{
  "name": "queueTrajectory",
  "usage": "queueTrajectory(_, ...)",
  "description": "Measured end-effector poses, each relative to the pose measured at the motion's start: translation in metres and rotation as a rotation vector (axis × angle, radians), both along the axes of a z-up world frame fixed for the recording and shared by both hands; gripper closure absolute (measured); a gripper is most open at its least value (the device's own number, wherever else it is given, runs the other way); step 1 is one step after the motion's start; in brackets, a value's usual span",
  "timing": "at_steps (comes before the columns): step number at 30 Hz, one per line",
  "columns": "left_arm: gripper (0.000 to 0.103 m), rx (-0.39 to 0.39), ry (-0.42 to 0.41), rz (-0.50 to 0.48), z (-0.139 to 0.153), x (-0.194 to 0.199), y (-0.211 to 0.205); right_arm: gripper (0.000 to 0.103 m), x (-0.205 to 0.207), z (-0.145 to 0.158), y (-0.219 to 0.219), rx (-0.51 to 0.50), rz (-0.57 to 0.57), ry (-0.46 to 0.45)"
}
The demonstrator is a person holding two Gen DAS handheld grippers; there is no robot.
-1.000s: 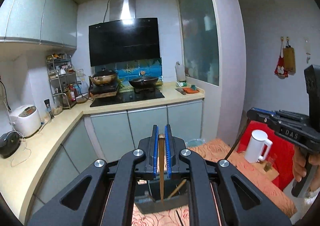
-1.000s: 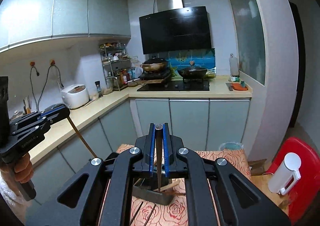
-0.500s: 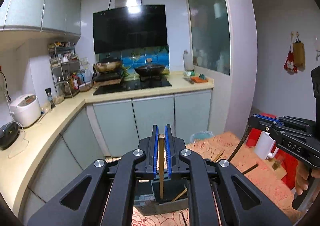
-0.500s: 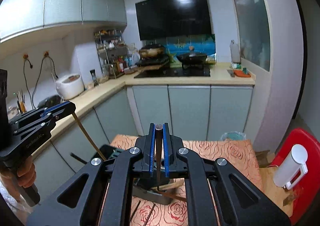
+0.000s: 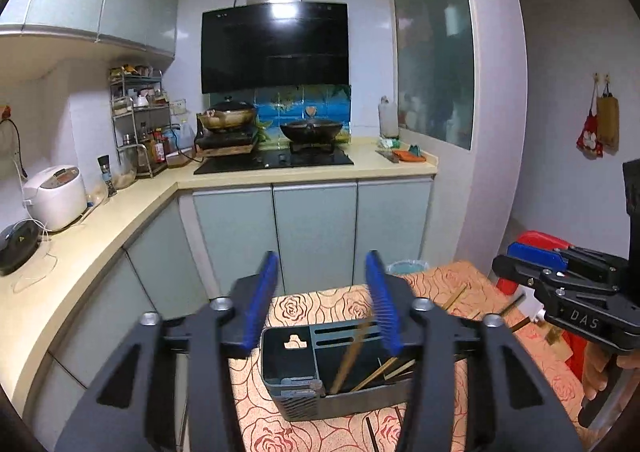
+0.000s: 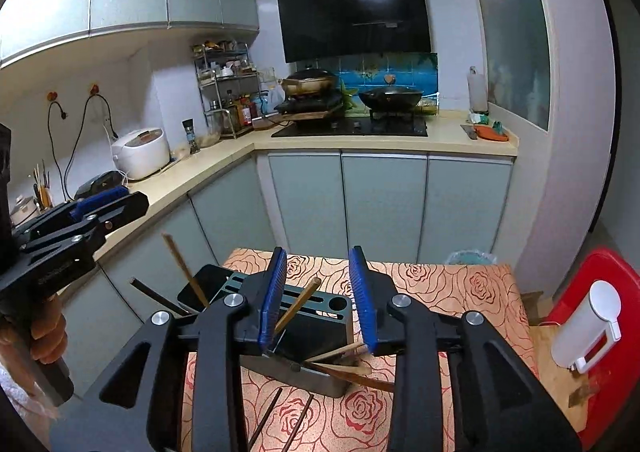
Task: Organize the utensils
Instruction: 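Lower the chopsticks into the holder and open both tools, then move both open tools back down to the last two chopsticks on the table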
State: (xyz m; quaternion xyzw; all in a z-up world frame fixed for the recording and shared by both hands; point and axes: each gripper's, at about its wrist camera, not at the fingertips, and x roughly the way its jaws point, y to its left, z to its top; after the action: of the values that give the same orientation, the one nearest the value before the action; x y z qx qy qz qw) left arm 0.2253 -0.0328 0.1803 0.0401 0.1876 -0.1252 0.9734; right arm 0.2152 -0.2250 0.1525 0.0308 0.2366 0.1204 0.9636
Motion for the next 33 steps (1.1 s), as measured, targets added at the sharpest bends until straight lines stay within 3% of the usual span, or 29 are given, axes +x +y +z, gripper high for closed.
queueTrajectory(11, 0.037, -0.035, 0.004, -0.016, -0.014, -0.026, 0.018, 0.068, -0.025, 0.002, -0.013, 0.003, -0.002, -0.029)
queueTrajectory(18, 0.033, -0.008, 0.038, -0.017, -0.063, -0.058, 0.030, 0.065, -0.060, -0.015, -0.020, -0.022, -0.004, -0.059)
queueTrajectory(24, 0.033, -0.019, 0.114, -0.020, -0.114, -0.083, 0.042, 0.065, -0.095, -0.051, -0.022, -0.040, -0.004, -0.053)
queueTrajectory(33, 0.033, 0.013, 0.213, 0.000, -0.189, -0.121, 0.052, 0.065, -0.137, -0.131, -0.016, -0.084, -0.024, 0.031)
